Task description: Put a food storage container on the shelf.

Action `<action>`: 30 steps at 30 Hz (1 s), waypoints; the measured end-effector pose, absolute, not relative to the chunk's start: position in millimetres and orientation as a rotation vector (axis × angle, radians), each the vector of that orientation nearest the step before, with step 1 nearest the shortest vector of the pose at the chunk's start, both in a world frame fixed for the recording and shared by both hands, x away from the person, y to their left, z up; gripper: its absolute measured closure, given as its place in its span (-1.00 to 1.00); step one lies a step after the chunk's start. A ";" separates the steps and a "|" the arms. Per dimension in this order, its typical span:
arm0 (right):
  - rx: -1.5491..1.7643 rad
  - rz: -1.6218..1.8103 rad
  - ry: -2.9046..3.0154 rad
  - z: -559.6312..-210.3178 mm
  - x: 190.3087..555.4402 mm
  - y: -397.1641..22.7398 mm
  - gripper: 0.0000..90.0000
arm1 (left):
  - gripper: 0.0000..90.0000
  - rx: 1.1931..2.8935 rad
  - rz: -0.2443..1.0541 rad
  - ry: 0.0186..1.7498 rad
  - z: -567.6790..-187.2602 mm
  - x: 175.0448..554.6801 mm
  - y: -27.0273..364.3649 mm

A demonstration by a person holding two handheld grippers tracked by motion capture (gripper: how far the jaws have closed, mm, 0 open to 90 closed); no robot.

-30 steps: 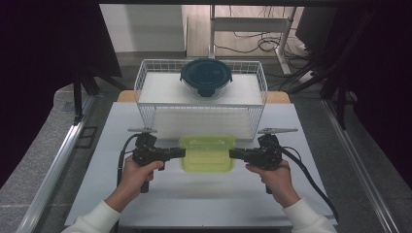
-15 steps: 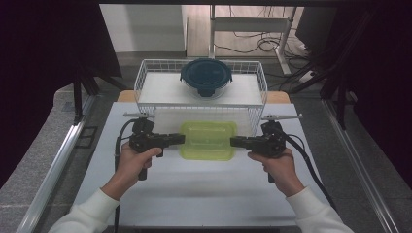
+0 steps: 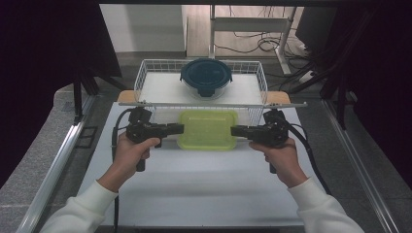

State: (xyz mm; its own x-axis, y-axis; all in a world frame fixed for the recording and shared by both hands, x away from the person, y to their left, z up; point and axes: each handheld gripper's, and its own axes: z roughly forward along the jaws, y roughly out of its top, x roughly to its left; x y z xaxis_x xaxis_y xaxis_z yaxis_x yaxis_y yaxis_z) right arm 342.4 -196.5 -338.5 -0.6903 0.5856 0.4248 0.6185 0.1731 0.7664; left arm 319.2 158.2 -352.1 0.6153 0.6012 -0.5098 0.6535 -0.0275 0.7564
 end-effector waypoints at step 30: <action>-1.188 -1.720 -2.378 -261.0 392.3 -194.1 0.76 | 0.78 1.668 0.022 0.990 -276.2 370.9 161.5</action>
State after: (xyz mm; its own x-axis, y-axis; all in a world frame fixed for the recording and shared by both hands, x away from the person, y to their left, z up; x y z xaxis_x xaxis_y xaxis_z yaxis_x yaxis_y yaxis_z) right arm 392.3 -194.1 -261.0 -0.7184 0.5767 0.3889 0.5499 0.1283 0.8253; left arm 370.9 161.5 -276.2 0.6455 0.6076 -0.4628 0.5863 -0.0059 0.8100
